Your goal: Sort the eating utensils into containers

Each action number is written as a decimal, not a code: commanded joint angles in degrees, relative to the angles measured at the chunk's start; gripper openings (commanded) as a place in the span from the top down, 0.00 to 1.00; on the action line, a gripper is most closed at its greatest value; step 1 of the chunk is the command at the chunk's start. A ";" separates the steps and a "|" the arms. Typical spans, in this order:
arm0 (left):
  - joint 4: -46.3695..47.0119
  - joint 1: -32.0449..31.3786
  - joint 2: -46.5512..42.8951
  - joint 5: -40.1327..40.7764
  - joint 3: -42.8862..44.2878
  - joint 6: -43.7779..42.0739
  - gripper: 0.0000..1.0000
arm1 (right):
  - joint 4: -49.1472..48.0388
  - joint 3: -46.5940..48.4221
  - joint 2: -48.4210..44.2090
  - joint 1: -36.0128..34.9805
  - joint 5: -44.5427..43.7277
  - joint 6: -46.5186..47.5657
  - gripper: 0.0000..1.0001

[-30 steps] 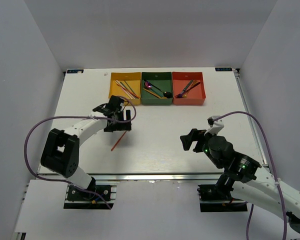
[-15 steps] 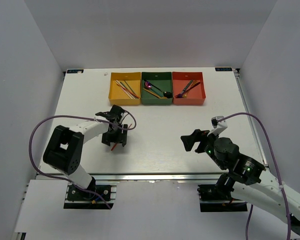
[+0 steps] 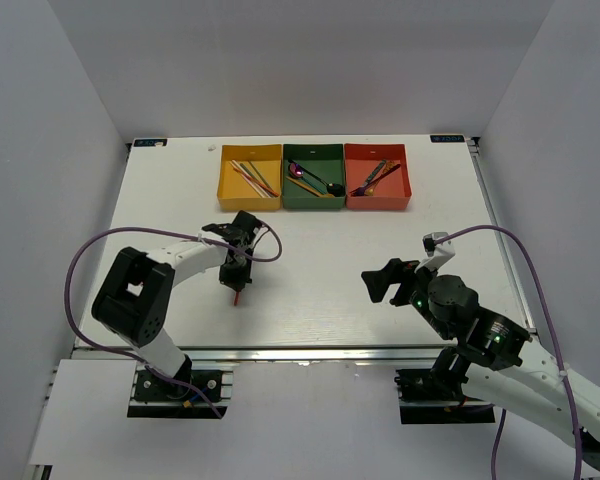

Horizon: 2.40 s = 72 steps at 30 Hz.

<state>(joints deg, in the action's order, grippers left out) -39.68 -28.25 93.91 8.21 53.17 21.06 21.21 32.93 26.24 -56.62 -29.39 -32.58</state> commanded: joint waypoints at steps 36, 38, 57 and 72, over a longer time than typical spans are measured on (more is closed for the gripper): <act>25.81 11.20 21.75 1.62 46.22 40.11 1.00 | -3.55 5.92 7.77 0.19 -3.83 1.20 0.10; 25.27 11.20 23.07 2.16 46.68 40.64 1.00 | -3.55 5.92 7.95 0.19 -4.36 1.81 0.11; 23.25 12.34 21.67 -0.47 43.61 39.23 0.57 | -4.34 8.38 10.85 0.19 -4.19 2.96 0.11; 6.12 12.78 -5.47 4.79 32.12 12.71 0.02 | 2.69 17.42 14.36 0.19 -9.80 7.96 0.11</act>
<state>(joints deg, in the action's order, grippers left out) -25.08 -15.84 97.62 10.11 88.95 44.80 21.93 45.78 39.46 -56.62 -34.72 -27.77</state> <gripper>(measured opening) 0.981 0.895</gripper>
